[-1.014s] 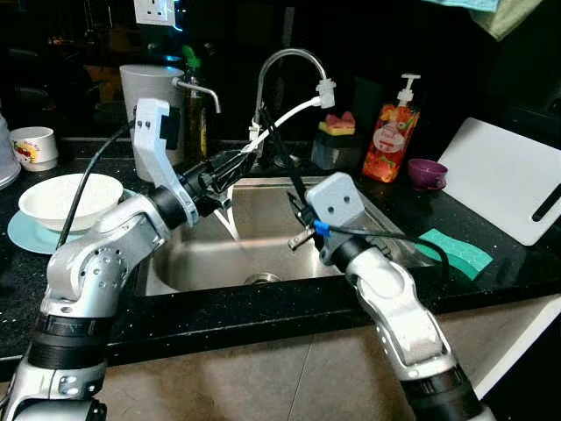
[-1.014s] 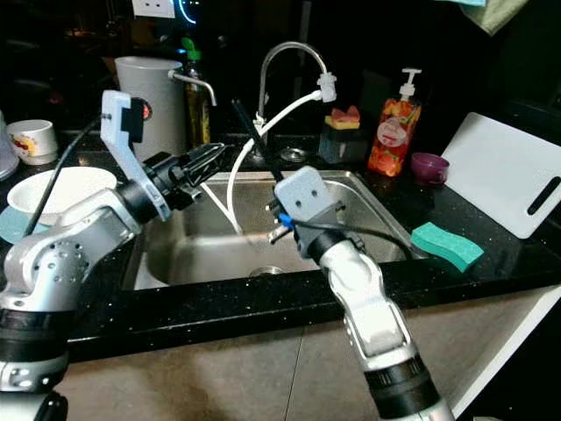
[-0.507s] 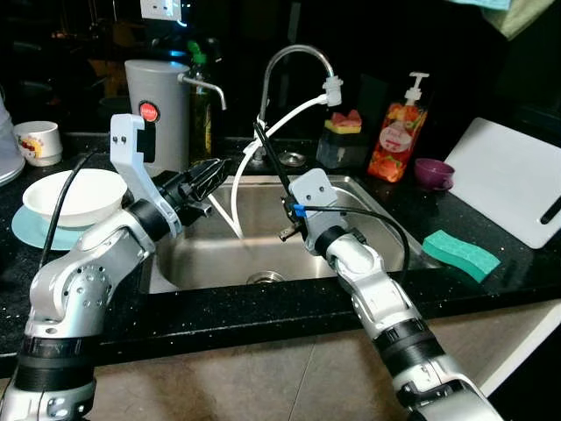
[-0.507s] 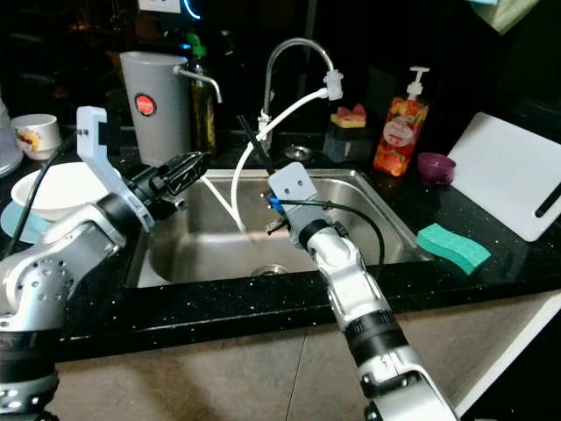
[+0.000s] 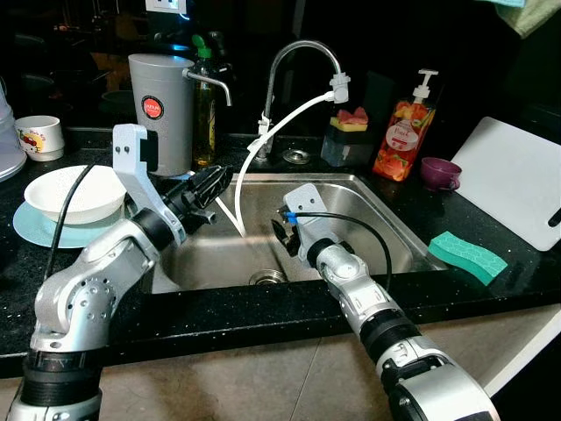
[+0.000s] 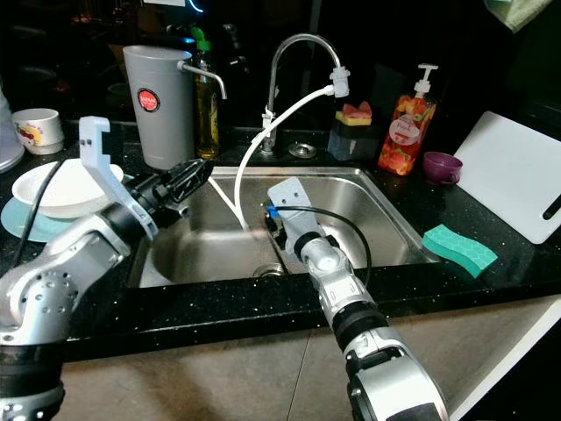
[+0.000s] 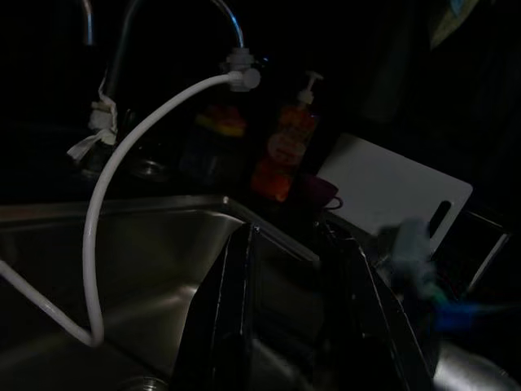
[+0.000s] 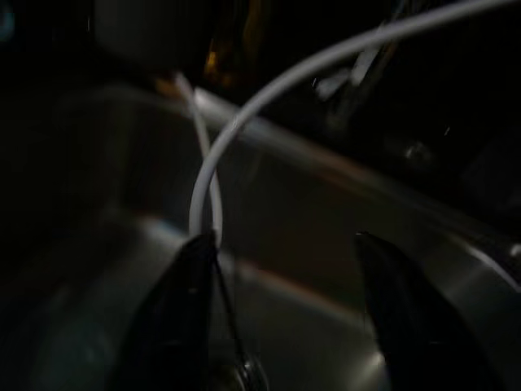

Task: Kitchen organization

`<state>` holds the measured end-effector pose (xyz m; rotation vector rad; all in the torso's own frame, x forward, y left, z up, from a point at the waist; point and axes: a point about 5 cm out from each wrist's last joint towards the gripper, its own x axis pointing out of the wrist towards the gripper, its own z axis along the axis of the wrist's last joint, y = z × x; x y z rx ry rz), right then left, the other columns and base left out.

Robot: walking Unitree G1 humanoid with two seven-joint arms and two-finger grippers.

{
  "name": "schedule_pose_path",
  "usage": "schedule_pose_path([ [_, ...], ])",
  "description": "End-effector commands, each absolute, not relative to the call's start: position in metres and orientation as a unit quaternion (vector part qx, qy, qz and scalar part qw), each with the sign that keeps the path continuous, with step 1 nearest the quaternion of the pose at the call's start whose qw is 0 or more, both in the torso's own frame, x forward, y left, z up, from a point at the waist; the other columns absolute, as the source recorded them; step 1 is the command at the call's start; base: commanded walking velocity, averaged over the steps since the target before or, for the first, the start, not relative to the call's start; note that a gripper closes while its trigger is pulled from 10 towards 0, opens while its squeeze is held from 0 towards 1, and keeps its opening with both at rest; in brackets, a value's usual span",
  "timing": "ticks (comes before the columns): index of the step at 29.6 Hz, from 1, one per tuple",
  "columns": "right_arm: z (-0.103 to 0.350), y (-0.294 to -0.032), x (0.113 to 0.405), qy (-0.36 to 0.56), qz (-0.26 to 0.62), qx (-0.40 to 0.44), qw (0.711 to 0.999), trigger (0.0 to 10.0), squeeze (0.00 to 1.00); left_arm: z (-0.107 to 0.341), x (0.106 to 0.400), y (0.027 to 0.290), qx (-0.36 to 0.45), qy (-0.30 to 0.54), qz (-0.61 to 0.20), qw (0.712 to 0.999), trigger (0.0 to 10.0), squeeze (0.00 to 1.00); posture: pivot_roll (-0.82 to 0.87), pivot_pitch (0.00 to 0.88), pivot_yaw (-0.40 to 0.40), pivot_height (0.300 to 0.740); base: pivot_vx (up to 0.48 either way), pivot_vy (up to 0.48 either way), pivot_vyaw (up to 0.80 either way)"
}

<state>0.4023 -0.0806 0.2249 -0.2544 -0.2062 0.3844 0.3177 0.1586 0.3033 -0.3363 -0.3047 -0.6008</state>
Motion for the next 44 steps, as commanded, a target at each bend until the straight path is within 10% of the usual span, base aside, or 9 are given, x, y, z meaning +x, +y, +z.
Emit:
schedule_pose_path([
  [1, 0.239, -0.088, 0.402, -0.137, 0.178, -0.103, 0.969, 10.0, 1.0, 0.301, 0.317, 0.156, -0.161, -0.143, -0.29, 0.933, 10.0, 0.0, 0.07, 0.072, -0.131, 0.74, 0.0, 0.0, 0.0],
  [2, 0.253, -0.09, 0.401, -0.166, 0.174, -0.09, 0.966, 10.0, 0.4, 0.301, 0.319, 0.157, -0.158, -0.143, -0.278, 0.937, 10.0, 0.0, 0.06, 0.071, -0.129, 0.74, 0.0, 0.0, 0.0],
  [3, 0.273, -0.095, 0.395, -0.209, 0.173, -0.068, 0.96, 10.0, 0.0, 0.301, 0.322, 0.16, -0.145, -0.143, -0.251, 0.946, 10.0, 0.0, 0.06, 0.073, -0.126, 0.74, 0.0, 0.0, 0.0],
  [24, 0.309, -0.115, 0.335, -0.285, 0.193, -0.047, 0.938, 10.0, 0.0, 0.268, 0.346, 0.205, -0.116, -0.014, -0.003, 0.993, 10.0, 0.0, 0.04, 0.082, -0.109, 0.74, 0.0, 0.0, 0.0],
  [34, 0.308, -0.115, 0.332, -0.275, 0.192, -0.044, 0.941, 10.0, 0.0, 0.256, 0.337, 0.207, 0.089, -0.001, 0.027, 0.996, 10.0, 0.0, 0.04, 0.08, -0.101, 0.74, 0.0, 0.0, 0.0],
  [38, 0.308, -0.115, 0.331, -0.269, 0.195, -0.042, 0.942, 10.0, 0.0, 0.249, 0.331, 0.213, 0.298, 0.005, 0.016, 0.954, 10.0, 0.0, 0.05, 0.081, -0.104, 0.74, 0.0, 0.0, 0.0],
  [44, 0.308, -0.113, 0.331, -0.267, 0.197, -0.041, 0.942, 10.0, 0.0, 0.246, 0.327, 0.214, 0.35, 0.024, -0.011, 0.936, 10.0, 0.0, 0.06, 0.081, -0.103, 0.74, 0.0, 0.0, 0.0],
])
